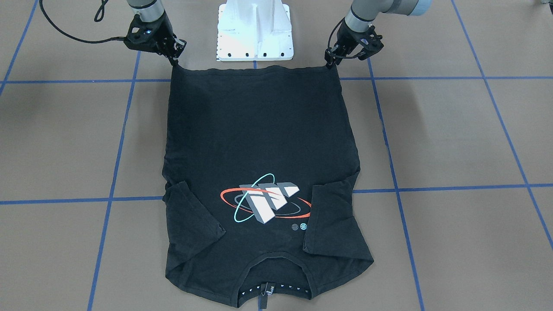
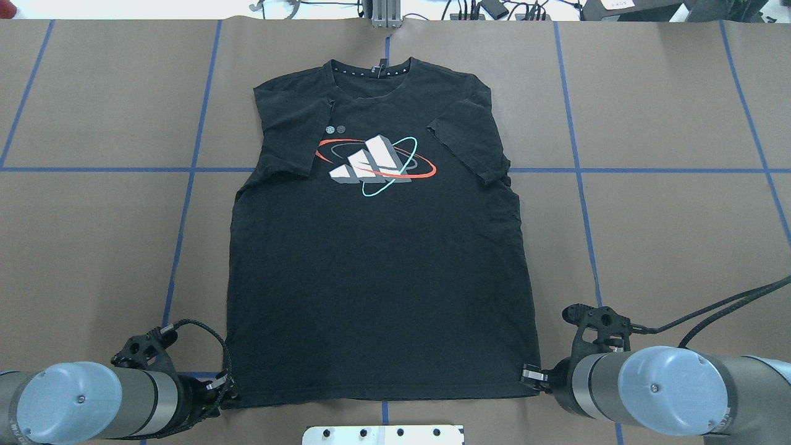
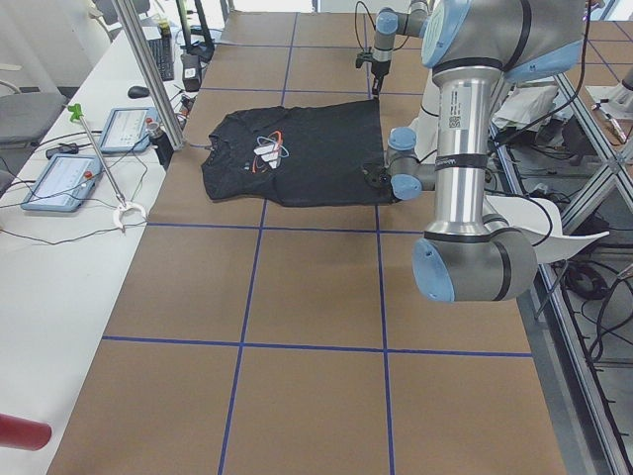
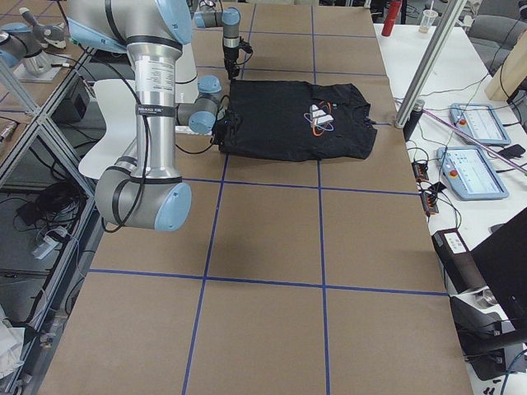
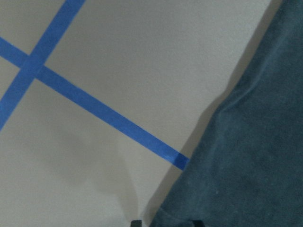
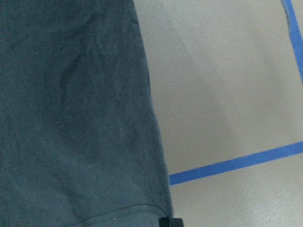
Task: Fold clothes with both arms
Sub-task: 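Grasp both hem corners with the left and right grippers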
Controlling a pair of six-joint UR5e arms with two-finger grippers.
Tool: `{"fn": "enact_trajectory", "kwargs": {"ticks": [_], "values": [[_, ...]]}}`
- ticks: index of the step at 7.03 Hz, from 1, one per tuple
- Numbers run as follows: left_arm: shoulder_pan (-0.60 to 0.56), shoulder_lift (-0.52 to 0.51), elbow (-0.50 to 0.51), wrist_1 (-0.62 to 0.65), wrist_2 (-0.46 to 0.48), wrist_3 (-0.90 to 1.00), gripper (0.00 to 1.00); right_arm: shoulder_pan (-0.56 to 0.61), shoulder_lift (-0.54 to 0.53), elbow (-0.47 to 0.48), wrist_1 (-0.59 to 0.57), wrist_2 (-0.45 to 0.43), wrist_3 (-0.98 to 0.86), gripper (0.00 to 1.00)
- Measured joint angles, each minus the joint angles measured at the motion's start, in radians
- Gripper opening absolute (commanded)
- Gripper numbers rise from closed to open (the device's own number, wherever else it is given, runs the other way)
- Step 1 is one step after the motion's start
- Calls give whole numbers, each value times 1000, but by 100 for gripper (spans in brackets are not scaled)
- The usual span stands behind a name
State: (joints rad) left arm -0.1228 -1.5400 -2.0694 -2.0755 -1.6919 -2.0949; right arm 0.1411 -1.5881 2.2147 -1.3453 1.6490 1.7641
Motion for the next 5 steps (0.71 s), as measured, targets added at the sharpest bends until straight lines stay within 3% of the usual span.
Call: {"fn": "enact_trajectory", "kwargs": {"ticks": [1,5], "values": [[0,-1,1,0,0,-2,0,0,0,0,0,0,0,0],[-8,16,-39,0,-3,-1,0,0,-1,20,0,1,1,0]]}}
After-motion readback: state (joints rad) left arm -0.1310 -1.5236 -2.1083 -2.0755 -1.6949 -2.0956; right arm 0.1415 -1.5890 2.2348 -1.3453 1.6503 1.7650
